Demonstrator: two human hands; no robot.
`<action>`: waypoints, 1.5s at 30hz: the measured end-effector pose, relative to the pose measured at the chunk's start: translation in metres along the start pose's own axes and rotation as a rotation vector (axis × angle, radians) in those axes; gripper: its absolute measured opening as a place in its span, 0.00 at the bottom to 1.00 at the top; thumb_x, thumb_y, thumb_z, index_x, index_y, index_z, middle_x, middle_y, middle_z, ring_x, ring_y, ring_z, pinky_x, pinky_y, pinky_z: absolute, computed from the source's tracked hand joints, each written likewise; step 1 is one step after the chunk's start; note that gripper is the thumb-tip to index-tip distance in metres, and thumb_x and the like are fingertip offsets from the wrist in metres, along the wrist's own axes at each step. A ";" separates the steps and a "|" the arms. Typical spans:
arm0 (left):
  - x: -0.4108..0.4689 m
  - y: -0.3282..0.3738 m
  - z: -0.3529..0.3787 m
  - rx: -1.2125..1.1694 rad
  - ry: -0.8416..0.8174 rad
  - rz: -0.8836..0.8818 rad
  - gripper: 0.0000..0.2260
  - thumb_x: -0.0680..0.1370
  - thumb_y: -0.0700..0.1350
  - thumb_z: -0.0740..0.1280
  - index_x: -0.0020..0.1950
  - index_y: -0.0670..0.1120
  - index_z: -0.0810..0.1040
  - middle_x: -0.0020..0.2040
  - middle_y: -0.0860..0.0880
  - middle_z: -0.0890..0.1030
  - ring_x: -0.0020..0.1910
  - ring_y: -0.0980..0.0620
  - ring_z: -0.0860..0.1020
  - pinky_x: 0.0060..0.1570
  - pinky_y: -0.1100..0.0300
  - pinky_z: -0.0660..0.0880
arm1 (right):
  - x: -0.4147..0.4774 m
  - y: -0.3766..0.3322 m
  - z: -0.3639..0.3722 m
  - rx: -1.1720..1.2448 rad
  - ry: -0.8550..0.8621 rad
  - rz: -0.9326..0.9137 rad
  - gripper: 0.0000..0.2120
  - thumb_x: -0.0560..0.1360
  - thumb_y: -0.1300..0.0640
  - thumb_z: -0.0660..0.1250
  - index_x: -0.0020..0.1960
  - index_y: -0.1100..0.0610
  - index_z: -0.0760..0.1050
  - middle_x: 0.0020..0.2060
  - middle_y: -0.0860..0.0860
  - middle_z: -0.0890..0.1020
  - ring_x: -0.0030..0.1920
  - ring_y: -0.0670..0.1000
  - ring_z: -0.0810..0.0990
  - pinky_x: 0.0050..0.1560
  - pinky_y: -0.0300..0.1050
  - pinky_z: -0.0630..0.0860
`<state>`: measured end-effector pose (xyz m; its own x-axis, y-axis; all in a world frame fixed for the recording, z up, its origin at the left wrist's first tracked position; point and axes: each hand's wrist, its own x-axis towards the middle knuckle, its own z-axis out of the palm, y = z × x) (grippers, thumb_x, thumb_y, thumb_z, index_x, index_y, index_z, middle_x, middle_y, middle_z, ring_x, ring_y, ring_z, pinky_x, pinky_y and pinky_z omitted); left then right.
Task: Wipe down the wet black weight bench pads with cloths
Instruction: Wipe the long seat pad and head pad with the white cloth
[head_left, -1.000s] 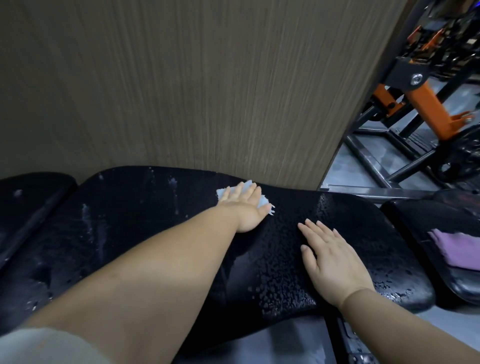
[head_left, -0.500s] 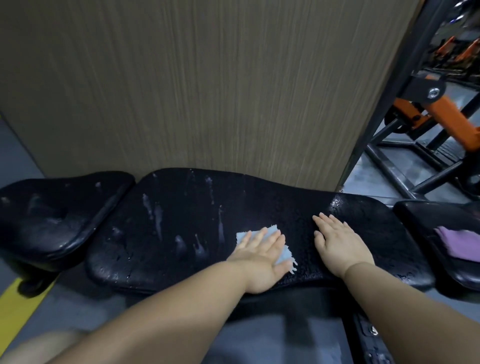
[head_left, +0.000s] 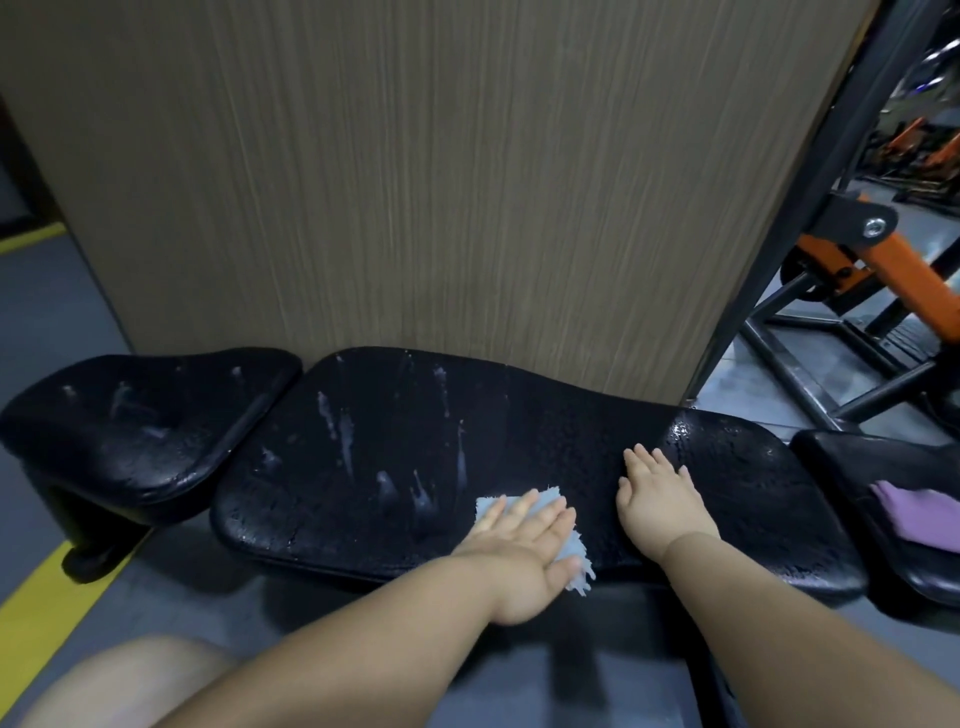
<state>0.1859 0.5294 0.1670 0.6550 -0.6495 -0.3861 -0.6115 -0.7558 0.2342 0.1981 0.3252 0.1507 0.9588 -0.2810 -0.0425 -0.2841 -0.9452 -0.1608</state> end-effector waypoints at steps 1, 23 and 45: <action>0.003 -0.001 -0.002 -0.005 0.005 -0.007 0.26 0.84 0.58 0.41 0.79 0.53 0.37 0.77 0.59 0.34 0.75 0.57 0.30 0.74 0.53 0.31 | 0.000 0.000 0.001 0.011 0.007 -0.035 0.24 0.82 0.52 0.47 0.78 0.55 0.54 0.78 0.49 0.54 0.77 0.49 0.48 0.77 0.49 0.45; 0.125 -0.060 -0.072 -0.085 0.083 -0.159 0.25 0.84 0.56 0.41 0.80 0.53 0.41 0.79 0.57 0.38 0.77 0.54 0.34 0.75 0.51 0.33 | 0.032 -0.014 -0.001 -0.087 -0.072 -0.207 0.25 0.83 0.47 0.44 0.79 0.48 0.45 0.78 0.44 0.46 0.77 0.48 0.42 0.76 0.48 0.40; 0.216 -0.103 -0.114 -0.086 0.132 -0.217 0.25 0.83 0.58 0.41 0.80 0.54 0.44 0.80 0.56 0.44 0.78 0.53 0.39 0.75 0.51 0.36 | 0.043 -0.014 0.006 -0.094 -0.035 -0.213 0.38 0.69 0.38 0.27 0.78 0.44 0.43 0.77 0.41 0.44 0.77 0.46 0.41 0.75 0.45 0.37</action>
<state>0.4412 0.4572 0.1611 0.8226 -0.4722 -0.3168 -0.4141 -0.8793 0.2355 0.2435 0.3271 0.1454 0.9963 -0.0689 -0.0515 -0.0728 -0.9943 -0.0777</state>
